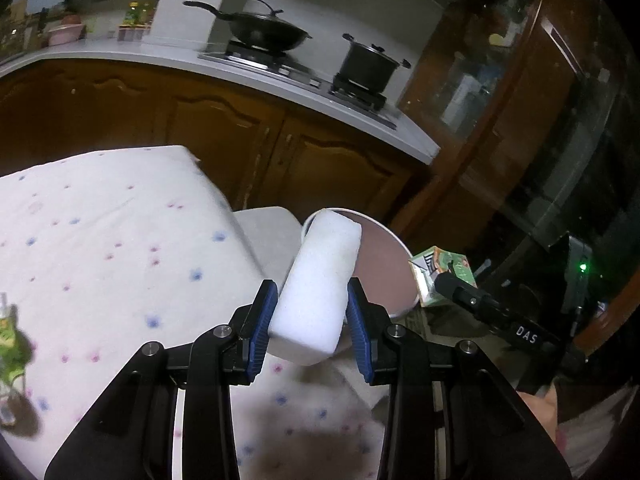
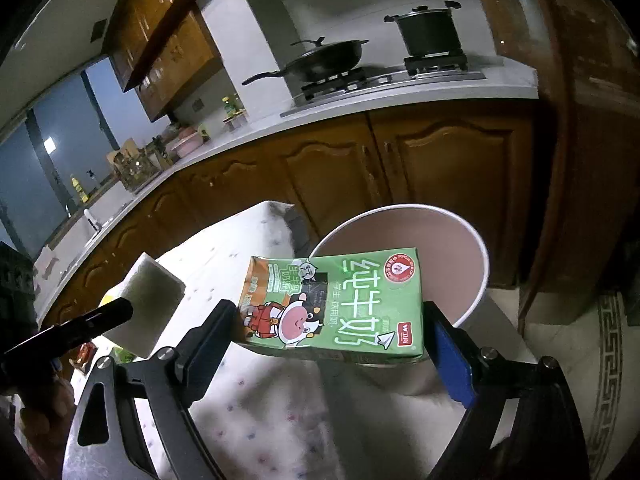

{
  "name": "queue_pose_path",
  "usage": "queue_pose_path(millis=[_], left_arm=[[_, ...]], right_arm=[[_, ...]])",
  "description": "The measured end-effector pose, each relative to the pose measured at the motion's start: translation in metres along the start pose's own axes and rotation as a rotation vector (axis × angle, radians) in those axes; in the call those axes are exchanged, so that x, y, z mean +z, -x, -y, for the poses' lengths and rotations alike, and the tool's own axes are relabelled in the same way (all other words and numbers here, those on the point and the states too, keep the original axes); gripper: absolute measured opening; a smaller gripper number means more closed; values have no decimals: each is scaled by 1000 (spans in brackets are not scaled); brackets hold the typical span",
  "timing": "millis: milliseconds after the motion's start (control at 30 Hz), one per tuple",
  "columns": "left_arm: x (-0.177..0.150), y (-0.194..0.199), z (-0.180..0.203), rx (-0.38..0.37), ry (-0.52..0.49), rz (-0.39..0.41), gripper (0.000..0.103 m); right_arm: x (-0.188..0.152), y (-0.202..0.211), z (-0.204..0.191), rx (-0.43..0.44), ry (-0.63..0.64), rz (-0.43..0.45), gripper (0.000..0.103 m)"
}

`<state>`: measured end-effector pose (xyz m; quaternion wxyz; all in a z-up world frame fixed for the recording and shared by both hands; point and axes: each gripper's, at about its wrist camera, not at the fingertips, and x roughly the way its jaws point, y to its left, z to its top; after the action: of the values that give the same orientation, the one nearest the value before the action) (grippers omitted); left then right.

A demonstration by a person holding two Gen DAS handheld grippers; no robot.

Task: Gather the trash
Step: 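Carry the sponge block and milk carton over the white bin, then open both tools to drop the sponge block and carton into the bin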

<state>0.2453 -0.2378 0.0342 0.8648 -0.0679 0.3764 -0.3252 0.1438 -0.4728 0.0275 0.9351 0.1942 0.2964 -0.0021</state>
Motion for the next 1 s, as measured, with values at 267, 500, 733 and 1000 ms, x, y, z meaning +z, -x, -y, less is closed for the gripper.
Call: queue_pose_path(millis=[267, 500, 733, 1000], left_arm=[[16, -37, 24, -16, -21, -25, 34], [22, -68, 35, -20, -22, -58, 34], [29, -93, 45, -23, -33, -76, 35], [36, -117, 49, -22, -46, -100, 37]], right_arm=[[15, -13, 27, 8, -30, -12, 92], [26, -25, 44, 27, -56, -23, 92], [34, -34, 56, 32, -78, -27, 92], [41, -41, 59, 34, -82, -32, 93]])
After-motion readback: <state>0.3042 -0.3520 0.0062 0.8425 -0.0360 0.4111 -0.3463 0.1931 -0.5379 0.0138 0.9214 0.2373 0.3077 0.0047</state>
